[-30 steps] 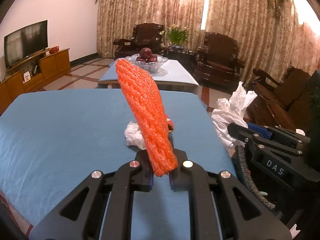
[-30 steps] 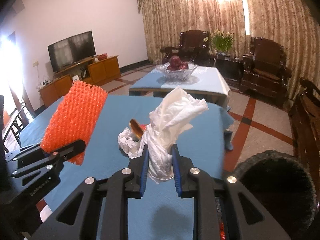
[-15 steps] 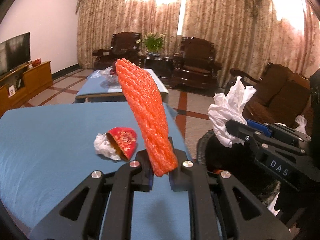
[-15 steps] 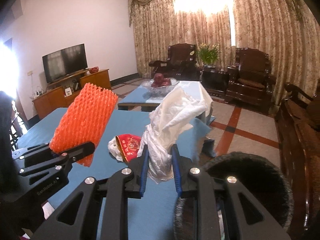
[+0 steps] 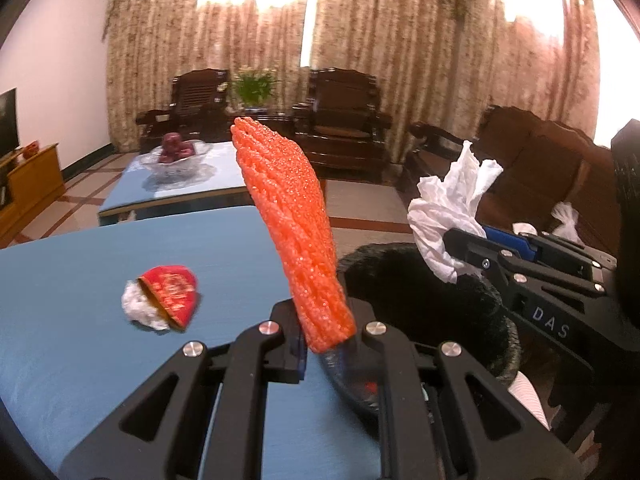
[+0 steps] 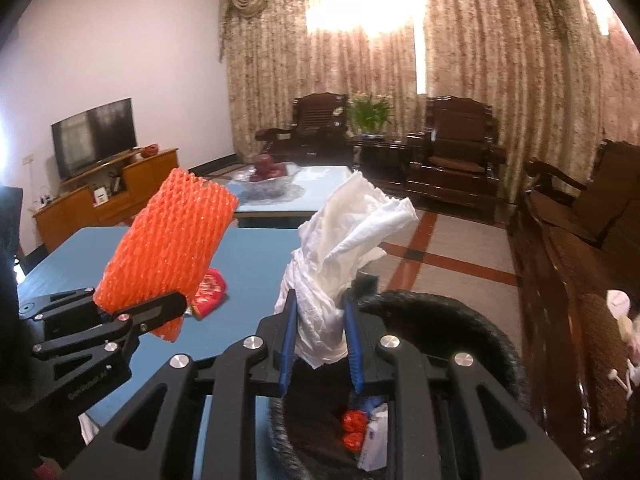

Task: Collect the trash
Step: 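Carry the mesh strip and tissue over the bin and open both tools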

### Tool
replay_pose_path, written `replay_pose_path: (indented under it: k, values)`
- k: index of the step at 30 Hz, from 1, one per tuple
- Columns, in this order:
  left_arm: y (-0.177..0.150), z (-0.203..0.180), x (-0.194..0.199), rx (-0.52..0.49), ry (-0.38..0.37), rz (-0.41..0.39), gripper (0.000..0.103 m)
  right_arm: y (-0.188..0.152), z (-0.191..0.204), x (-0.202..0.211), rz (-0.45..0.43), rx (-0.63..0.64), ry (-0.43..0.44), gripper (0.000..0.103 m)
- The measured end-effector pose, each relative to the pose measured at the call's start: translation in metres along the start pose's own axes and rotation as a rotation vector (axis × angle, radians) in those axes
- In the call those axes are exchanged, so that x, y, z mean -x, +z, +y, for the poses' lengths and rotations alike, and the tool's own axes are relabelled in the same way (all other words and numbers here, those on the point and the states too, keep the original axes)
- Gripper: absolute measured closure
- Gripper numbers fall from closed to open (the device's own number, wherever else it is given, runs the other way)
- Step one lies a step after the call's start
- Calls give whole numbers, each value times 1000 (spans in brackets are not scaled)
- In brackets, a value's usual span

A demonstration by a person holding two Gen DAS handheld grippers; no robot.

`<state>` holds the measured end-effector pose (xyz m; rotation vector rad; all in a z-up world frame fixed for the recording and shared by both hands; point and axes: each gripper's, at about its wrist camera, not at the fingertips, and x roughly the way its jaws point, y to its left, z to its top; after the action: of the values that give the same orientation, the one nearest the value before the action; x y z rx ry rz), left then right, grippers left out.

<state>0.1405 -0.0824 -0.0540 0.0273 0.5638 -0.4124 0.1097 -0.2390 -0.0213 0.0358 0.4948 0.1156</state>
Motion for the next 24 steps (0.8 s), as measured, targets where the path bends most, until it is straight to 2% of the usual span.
replay_pose_path:
  k: [11, 24]
  values:
    - [1, -37, -23, -60, -80, 15, 93, -8, -35, 10, 4, -38, -87, 81]
    - [-4, -73, -67, -112, -172, 86, 93, -30, -84, 2, 49, -73, -178, 81]
